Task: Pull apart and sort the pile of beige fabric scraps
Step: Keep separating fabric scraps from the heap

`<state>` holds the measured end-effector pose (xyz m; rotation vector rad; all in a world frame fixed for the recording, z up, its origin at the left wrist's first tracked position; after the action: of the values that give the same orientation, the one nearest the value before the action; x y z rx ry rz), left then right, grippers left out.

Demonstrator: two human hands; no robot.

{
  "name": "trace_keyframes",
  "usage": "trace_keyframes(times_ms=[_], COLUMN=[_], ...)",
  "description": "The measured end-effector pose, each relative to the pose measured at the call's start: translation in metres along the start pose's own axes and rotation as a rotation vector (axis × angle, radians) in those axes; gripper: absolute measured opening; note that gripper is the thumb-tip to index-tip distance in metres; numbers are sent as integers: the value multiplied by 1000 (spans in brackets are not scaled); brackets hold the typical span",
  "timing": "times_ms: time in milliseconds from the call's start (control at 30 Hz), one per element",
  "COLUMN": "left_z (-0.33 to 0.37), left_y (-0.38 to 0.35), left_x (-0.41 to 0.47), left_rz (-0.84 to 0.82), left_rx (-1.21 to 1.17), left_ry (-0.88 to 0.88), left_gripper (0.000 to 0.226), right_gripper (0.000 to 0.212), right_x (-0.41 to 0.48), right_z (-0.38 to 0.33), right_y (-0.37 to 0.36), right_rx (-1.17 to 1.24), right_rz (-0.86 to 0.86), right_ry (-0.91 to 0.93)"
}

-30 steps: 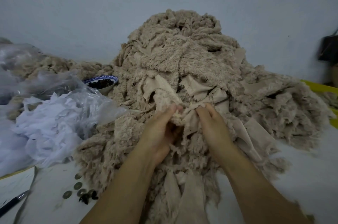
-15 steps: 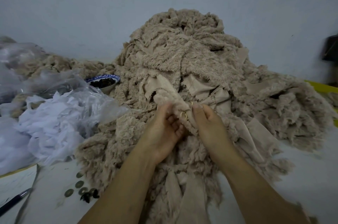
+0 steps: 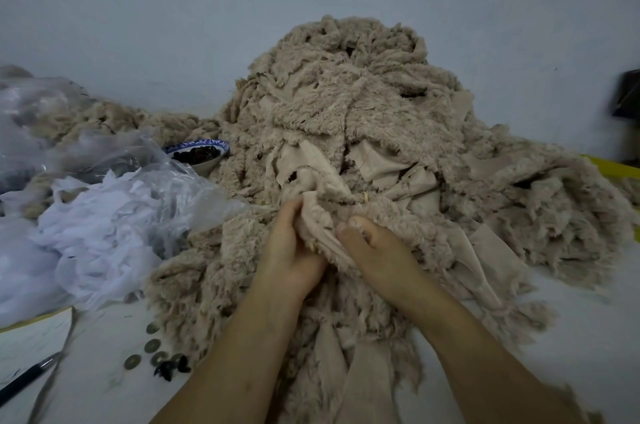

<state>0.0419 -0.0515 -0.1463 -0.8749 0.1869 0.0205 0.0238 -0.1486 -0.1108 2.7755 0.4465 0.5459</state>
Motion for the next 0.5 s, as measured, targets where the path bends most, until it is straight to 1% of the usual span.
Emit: trace_keyframes(times_ms=[67, 100, 167, 233, 300, 367, 433, 500], left_z=[8, 12, 20, 22, 16, 10, 5, 1], left_y=[11, 16, 23, 21, 13, 6, 4, -1], left_x=[2, 2, 3, 3, 1, 0, -2, -4], left_rz=[77, 107, 131, 116, 77, 59, 78, 51], left_rx=[-91, -134, -198, -156, -58, 88, 262, 403], left_ry=[-4, -12, -72, -111, -116, -122, -132, -153], left_gripper=[31, 33, 32, 25, 21, 24, 30, 27], right_gripper=[40, 43, 44, 36, 23, 14, 15, 19], right_x=[1, 1, 2, 0, -2, -2, -1, 2], right_z=[5, 8, 16, 26, 28, 24, 13, 10], right_y=[1, 6, 24, 45, 57, 56, 43, 28], right_rx=[9, 26, 72, 102, 86, 94, 121, 104], right_rz=[-11, 32, 192, 368, 458, 442, 344, 245], right_ry=[-14, -30, -87, -153, -171, -133, -72, -50])
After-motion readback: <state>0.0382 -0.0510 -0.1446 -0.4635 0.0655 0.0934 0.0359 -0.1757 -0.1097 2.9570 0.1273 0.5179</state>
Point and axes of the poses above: each hand's wrist, its own x-axis towards the middle knuckle, its own y-axis out of the back of the hand, z = x × y, the point moved 9 cm from there along x, towards the middle knuckle, and after that the axes turned 5 degrees about x, right-handed, at the moved point
